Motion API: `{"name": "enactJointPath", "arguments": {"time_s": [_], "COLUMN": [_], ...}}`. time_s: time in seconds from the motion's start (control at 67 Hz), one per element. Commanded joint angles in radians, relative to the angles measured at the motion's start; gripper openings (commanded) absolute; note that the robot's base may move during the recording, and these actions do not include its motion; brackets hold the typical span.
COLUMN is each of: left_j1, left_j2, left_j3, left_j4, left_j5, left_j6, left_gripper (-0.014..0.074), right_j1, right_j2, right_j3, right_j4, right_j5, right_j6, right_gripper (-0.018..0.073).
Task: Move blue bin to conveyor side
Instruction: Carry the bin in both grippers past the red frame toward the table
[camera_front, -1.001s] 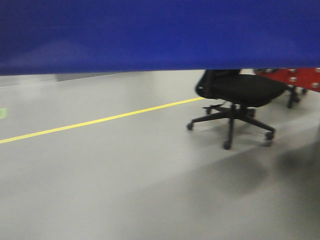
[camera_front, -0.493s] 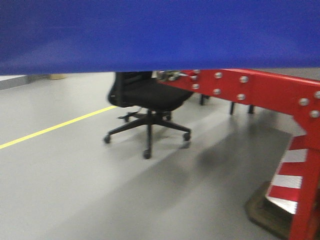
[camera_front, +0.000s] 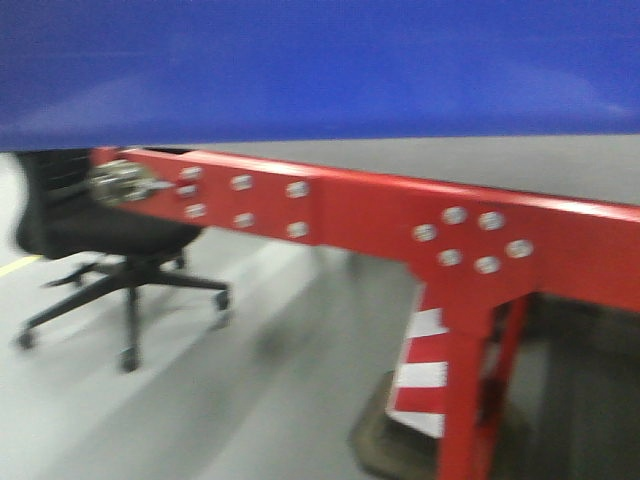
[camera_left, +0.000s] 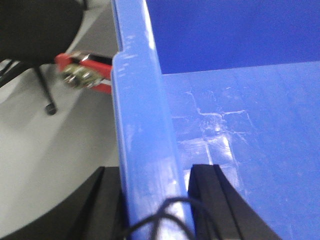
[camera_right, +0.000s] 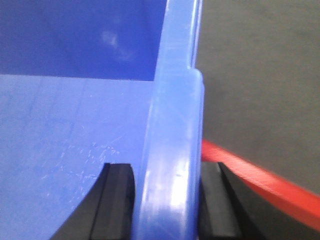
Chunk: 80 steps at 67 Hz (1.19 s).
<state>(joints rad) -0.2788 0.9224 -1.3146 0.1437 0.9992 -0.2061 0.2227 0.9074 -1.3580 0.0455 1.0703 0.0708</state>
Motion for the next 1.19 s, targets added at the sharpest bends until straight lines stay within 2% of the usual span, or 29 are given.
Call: {"name": "enactJointPath", "arguments": {"time_s": [0.0, 1.18], "left_j1": [-0.004, -0.004], "left_j2": [-0.019, -0.016], "left_j3": [-0.017, -0.017], "left_j4": [0.042, 0.046], "left_j5": [-0.106, -0.106], "left_j6": [0.019, 0.019], "left_gripper": [-0.0009, -0.0009], "right_j1": [-0.002, -0.002], "right_j2": [-0.021, -0.021], "right_j3": [-0.027, -0.027], "right_j4": [-0.035, -0.035], "right_j5": [-0.137, -0.137], "right_j6": [-0.027, -0.027], "right_gripper": [-0.0078, -0.0078]}}
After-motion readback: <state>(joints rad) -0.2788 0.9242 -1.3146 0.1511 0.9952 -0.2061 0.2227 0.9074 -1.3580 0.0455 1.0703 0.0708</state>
